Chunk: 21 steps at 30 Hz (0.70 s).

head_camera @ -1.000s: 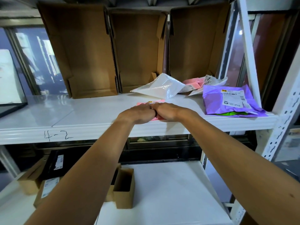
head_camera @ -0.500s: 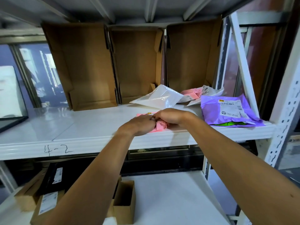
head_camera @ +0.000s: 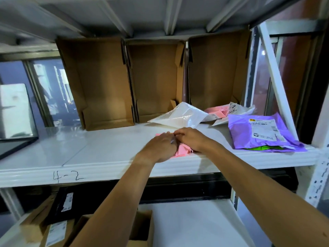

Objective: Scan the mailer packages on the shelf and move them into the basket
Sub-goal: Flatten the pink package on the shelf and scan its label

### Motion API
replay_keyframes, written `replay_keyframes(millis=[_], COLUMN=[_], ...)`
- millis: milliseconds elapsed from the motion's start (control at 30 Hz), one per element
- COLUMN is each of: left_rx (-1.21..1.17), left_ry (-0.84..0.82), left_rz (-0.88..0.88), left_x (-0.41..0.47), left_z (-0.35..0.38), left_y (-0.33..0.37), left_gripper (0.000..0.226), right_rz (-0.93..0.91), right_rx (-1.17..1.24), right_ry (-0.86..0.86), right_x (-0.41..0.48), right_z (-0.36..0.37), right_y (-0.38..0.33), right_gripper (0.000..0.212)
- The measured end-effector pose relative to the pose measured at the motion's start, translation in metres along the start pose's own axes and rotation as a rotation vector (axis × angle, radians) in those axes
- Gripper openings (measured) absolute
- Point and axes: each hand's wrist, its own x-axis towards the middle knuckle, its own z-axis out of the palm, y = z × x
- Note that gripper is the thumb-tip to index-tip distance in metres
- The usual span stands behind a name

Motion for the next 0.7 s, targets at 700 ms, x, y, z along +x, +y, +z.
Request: replay_keyframes(millis=[700], left_rx=[0.163], left_ry=[-0.109], left_rz=[-0.065], left_x=[0.029], left_z=[0.008], left_y=[-0.013], left_gripper=[0.069], right_rz=[-0.104], right_rx=[-0.222], right_ry=[-0.306], right_x=[0.021], right_z=[-0.006], right_y=[0.022], right_gripper=[0.049])
